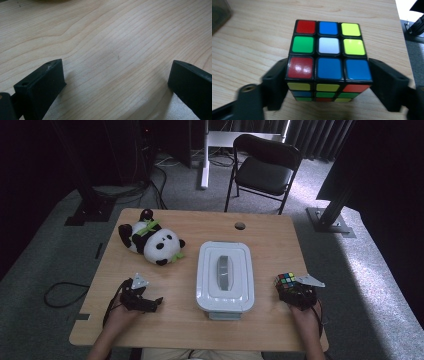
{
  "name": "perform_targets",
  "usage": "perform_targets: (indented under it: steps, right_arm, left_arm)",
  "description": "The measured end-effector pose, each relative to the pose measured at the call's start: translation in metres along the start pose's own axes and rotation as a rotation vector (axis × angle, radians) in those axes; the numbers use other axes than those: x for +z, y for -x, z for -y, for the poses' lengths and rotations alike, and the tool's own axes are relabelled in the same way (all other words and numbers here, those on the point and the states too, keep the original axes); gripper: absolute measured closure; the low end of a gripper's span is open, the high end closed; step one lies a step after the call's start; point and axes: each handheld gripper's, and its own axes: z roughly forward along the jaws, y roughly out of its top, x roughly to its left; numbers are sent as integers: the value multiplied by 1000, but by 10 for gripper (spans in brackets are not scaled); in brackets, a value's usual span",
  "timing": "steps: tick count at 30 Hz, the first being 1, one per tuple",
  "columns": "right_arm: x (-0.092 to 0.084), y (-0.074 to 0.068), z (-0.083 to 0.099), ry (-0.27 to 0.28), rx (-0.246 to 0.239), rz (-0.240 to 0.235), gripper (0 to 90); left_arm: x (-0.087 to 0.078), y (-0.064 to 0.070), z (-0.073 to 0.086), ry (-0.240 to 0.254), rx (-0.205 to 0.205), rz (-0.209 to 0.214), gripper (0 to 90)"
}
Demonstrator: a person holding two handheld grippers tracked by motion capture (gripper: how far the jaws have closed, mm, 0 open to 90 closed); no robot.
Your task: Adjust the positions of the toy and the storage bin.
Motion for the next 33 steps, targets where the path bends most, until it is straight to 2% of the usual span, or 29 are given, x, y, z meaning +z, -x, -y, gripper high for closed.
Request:
perform_targets:
  steps: [2, 4, 5, 7, 9, 11, 12, 13, 17, 19, 20, 25, 33]
  right_arm:
    - [-4, 1, -2, 9, 6, -12, 124]
    - [-9, 2, -4, 22, 9, -14, 115]
    - [-11, 3, -5, 29, 20, -9, 115]
    - [-15, 7, -8, 67, 61, -43, 115]
    - [-19, 8, -13, 88, 63, -14, 115]
    - [-20, 8, -17, 93, 58, -12, 115]
    - [-21, 7, -20, 97, 51, -7, 115]
    - [-23, 3, -30, 101, 13, 14, 116]
    - [-20, -7, -46, 118, -30, 5, 117]
    - [-16, -12, -54, 116, -43, -27, 119]
    - [-14, -15, -58, 122, -45, -48, 134]
    - [-2, -29, -71, 134, -68, -77, 134]
    - [21, -52, -84, 82, -105, -118, 134]
  left_arm:
    - [0, 1, 0, 1, -1, -11, 14]
    - [0, 4, -1, 3, 5, -23, 14]
    - [0, 4, -1, 3, 5, -23, 14]
    - [-1, 11, -5, 7, 24, -30, 14]
    - [-1, 13, -8, 5, 22, -28, 14]
    - [-2, 15, -11, 13, 21, -12, 14]
    - [-2, 16, -15, 13, 19, 5, 14]
    - [-1, 19, -19, 18, 28, 22, 14]
    - [1, 28, -30, 37, 52, 48, 14]
    - [1, 30, -33, 41, 52, 55, 14]
    - [3, 34, -38, 47, 50, 73, 14]
    - [5, 43, -50, 58, 72, 93, 14]
    - [12, 55, -64, 56, 105, 115, 14]
